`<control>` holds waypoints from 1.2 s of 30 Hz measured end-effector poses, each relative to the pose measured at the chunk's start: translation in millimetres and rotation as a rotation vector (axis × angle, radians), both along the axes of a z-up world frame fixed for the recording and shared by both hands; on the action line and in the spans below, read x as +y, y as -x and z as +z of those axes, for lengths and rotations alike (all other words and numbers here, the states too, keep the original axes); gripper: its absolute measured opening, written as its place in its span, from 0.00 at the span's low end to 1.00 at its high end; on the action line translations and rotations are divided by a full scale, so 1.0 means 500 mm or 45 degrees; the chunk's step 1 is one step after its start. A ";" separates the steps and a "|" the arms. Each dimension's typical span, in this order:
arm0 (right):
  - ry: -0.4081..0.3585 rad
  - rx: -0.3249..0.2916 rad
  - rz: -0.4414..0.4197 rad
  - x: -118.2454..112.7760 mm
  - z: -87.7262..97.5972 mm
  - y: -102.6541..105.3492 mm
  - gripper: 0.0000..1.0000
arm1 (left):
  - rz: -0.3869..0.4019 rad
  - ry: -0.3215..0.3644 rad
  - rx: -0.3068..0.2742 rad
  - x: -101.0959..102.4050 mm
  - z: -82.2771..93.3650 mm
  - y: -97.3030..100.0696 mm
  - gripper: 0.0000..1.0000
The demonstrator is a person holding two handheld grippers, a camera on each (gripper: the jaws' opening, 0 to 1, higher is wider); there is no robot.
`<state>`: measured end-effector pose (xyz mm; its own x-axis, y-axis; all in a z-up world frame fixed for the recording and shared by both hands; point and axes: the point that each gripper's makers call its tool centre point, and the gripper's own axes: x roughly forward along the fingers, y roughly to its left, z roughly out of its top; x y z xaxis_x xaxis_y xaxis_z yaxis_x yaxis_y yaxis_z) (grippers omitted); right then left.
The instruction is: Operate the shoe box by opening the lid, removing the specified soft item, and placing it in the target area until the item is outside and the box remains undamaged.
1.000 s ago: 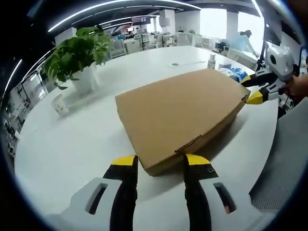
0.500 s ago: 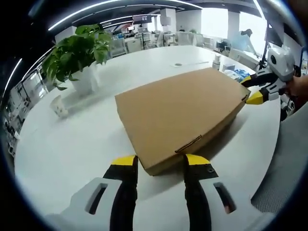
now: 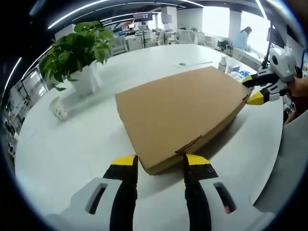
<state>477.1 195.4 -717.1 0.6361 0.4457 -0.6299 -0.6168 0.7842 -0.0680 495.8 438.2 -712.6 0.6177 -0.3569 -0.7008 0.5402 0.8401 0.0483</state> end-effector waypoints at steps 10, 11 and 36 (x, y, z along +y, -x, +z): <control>0.010 0.013 -0.009 -0.006 -0.004 -0.024 0.37 | -0.001 0.001 0.012 -0.005 0.000 -0.025 0.37; 0.011 0.013 -0.010 -0.007 -0.004 -0.026 0.37 | 0.000 0.002 0.011 -0.005 0.000 -0.026 0.37; 0.035 0.022 -0.013 -0.015 -0.007 -0.057 0.38 | 0.002 0.014 0.018 -0.015 -0.001 -0.055 0.37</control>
